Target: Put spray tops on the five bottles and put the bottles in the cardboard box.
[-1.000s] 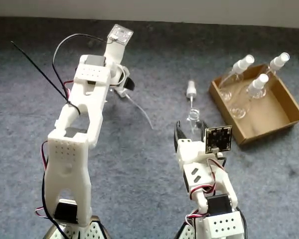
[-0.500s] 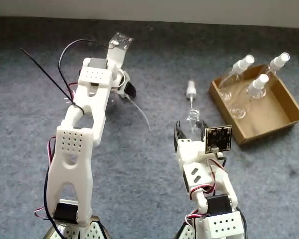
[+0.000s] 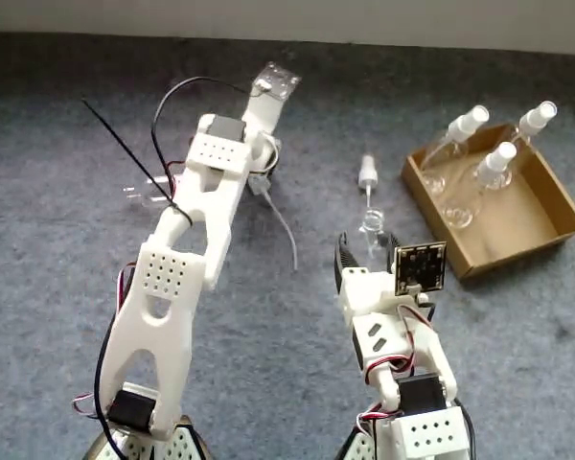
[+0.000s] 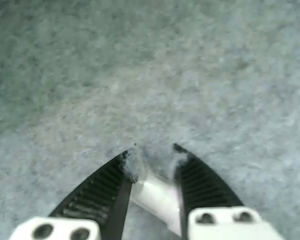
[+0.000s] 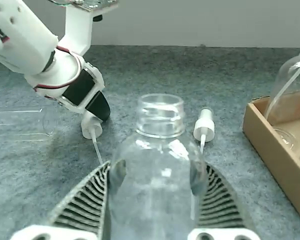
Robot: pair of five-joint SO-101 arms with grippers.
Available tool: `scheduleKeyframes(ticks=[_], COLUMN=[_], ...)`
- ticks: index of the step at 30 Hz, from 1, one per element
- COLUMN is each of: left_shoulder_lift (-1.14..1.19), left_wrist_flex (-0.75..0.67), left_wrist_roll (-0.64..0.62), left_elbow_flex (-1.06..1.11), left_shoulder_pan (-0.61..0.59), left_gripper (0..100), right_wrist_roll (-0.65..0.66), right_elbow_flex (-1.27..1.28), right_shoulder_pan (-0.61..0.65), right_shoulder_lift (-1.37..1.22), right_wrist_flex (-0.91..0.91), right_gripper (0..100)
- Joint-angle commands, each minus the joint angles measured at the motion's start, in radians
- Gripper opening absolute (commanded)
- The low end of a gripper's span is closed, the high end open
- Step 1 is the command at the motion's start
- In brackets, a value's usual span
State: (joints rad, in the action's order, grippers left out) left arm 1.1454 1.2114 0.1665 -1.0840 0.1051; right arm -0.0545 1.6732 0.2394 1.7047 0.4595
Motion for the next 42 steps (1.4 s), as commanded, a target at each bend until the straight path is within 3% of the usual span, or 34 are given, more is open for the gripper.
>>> scheduleKeyframes(ticks=[1,6,18,36,42], left_shoulder_lift=[-0.002,-0.007,-0.013,-0.022,-0.119], left_wrist_flex=[0.002,0.084,0.503,0.540,0.542], left_wrist_roll=[0.002,0.002,0.005,0.003,0.002], left_elbow_flex=[-0.031,-0.039,-0.239,-0.248,-0.239], left_shoulder_pan=[0.013,0.036,0.067,0.068,0.084], left_gripper=[1,1,1,1,1], right_wrist_roll=[-0.002,-0.002,-0.002,-0.002,-0.002], right_elbow_flex=[0.113,0.113,0.113,0.113,0.113], right_shoulder_pan=[-0.007,-0.007,-0.007,-0.007,-0.007], right_shoulder_lift=[0.010,0.010,0.010,0.010,0.010], right_wrist_flex=[-0.025,-0.025,-0.025,-0.025,-0.025], right_gripper=[8.0,8.0,8.0,8.0,8.0])
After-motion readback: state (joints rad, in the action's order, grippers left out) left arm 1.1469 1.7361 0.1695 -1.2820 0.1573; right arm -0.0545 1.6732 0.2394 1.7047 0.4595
